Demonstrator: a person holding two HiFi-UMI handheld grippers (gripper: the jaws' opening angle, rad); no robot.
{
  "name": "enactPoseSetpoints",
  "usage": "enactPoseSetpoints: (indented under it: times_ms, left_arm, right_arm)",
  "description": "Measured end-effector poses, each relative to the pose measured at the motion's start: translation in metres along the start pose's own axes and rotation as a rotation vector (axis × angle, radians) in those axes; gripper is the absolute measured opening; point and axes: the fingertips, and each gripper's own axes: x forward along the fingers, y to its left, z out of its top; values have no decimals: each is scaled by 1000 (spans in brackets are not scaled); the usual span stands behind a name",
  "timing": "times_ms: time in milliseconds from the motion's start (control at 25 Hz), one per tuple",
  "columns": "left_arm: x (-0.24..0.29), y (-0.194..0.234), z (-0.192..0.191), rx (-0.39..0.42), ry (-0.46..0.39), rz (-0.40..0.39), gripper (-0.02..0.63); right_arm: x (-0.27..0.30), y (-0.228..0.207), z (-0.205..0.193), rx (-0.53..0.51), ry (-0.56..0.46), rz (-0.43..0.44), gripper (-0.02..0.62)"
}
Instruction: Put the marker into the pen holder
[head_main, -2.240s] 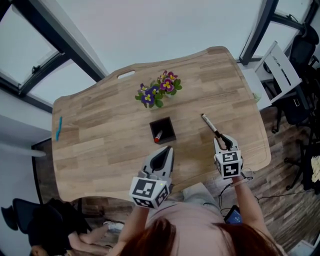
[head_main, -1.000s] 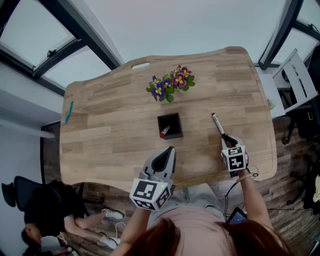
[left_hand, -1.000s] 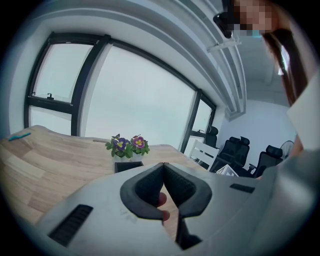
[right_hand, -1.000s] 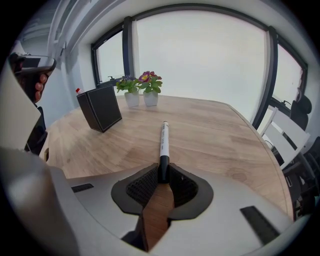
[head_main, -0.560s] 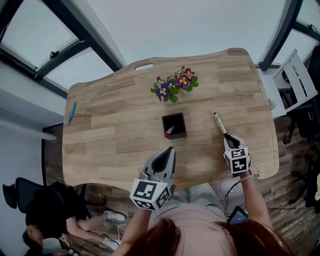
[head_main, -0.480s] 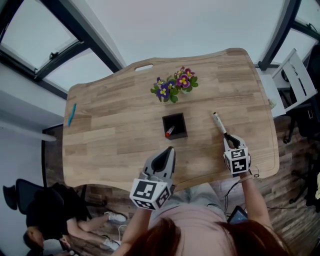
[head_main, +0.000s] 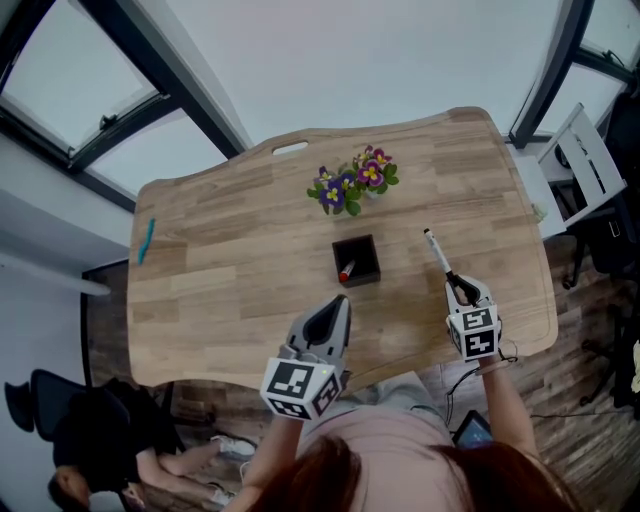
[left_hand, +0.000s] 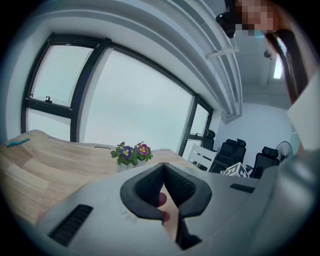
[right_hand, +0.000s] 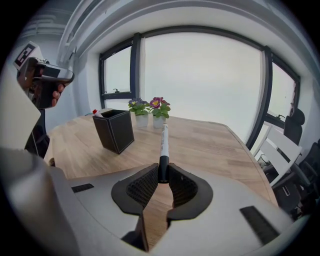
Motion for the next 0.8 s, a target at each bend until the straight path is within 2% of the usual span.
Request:
enactPoseSetpoints:
  times_ms: [800]
  left_arm:
    - [-24, 25, 11, 1, -30, 3, 2]
  right_arm:
    - [-36, 69, 47, -76, -55, 92, 60]
